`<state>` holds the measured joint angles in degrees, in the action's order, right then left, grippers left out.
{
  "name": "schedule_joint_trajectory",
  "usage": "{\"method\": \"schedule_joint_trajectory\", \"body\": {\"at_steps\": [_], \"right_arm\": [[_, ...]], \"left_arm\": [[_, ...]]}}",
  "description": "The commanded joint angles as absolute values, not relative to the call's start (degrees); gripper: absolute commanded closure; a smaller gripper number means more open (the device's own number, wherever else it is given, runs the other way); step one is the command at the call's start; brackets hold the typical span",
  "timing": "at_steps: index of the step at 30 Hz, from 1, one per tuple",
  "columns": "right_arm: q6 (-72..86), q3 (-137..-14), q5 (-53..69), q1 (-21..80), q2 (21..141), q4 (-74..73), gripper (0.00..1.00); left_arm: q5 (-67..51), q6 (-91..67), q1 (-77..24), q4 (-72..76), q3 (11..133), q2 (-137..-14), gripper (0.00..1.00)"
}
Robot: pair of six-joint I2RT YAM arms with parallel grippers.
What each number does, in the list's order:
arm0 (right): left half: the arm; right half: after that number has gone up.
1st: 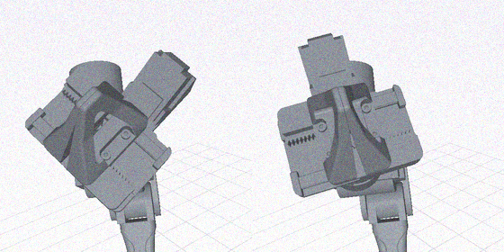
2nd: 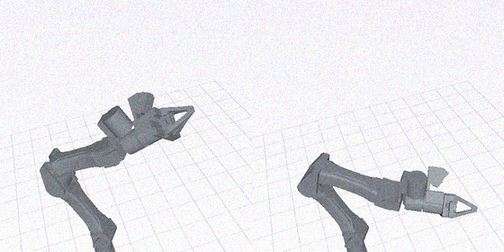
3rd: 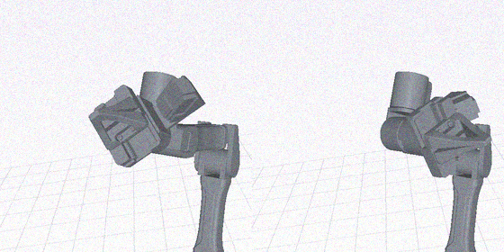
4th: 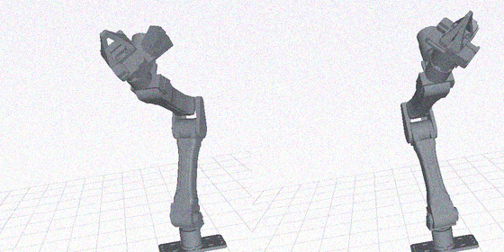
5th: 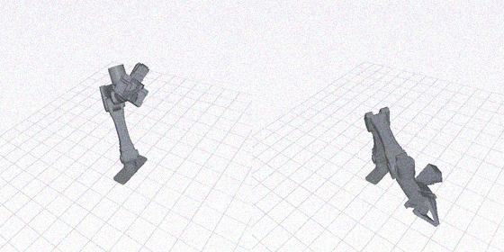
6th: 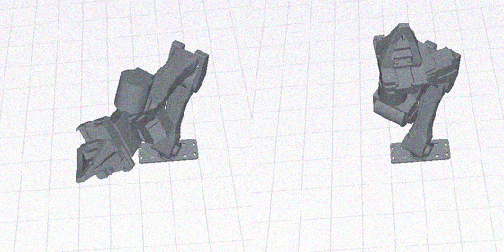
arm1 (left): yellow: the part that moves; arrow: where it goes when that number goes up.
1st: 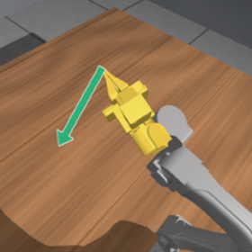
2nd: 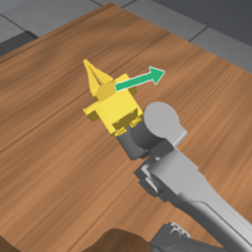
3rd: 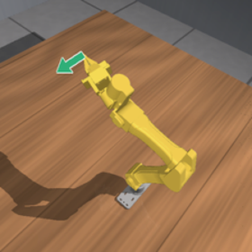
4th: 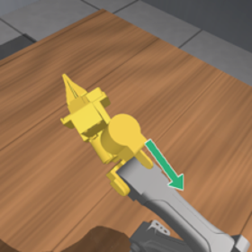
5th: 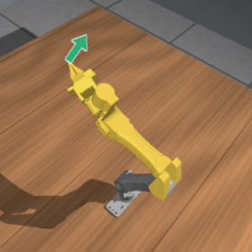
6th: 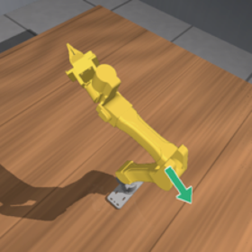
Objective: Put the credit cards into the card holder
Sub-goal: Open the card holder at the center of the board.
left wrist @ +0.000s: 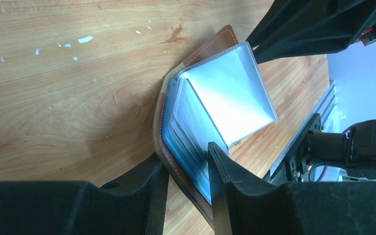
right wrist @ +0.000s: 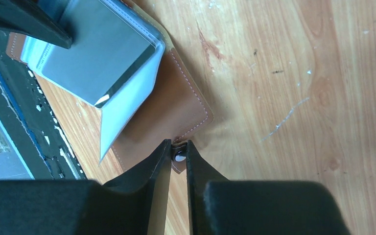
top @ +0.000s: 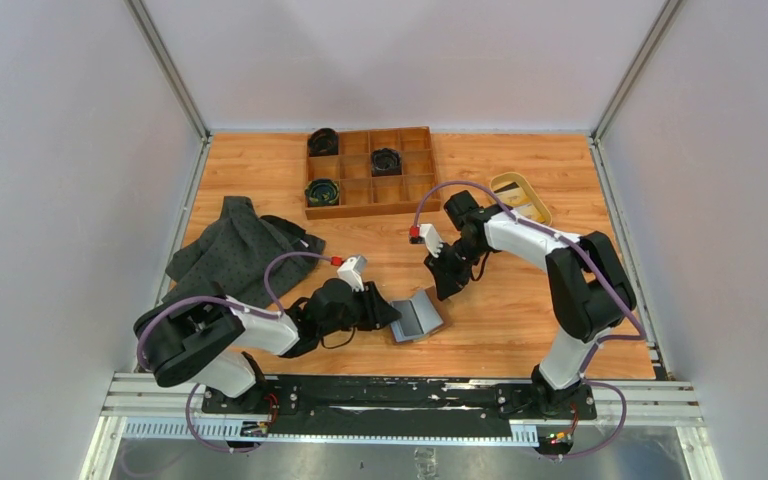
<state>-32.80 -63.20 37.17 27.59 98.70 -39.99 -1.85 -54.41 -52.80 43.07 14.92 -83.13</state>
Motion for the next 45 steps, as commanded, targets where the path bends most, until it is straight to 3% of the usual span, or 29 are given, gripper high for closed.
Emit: {"method": "schedule_joint_trajectory", "body": {"at_steps": [1, 6, 16, 25, 33, 40, 45], "right_arm": [[-32.2, -64.6, 33.2, 26.8, 99.5, -41.0, 0.77], [-32.1, -64.6, 32.6, 26.9, 99.3, -41.0, 0.67], [-31.6, -64.7, 31.1, 26.7, 97.0, -41.0, 0.5], [-31.7, -64.7, 33.8, 26.5, 96.4, -41.5, 0.49], [-31.7, -64.8, 34.8, 26.4, 95.8, -41.9, 0.49], [-32.2, -64.9, 36.6, 26.1, 95.2, -42.6, 0.49], [-32.2, -64.9, 37.5, 25.4, 93.8, -42.8, 0.44]], "left_arm": [[-1.0, -51.1, -51.9, 39.4, 15.9, -83.8, 0.63], [-2.3, -49.8, -51.7, 37.8, 16.8, -83.8, 0.56], [-5.3, -48.8, -51.7, 37.5, 17.1, -79.9, 0.51], [-7.9, -49.7, -51.6, 37.5, 18.4, -77.4, 0.49], [-8.2, -49.9, -51.7, 37.5, 19.2, -79.7, 0.65], [-9.0, -47.8, -51.6, 37.5, 20.6, -81.9, 0.95], [-9.7, -44.9, -51.5, 32.5, 23.3, -79.4, 0.97]]}}
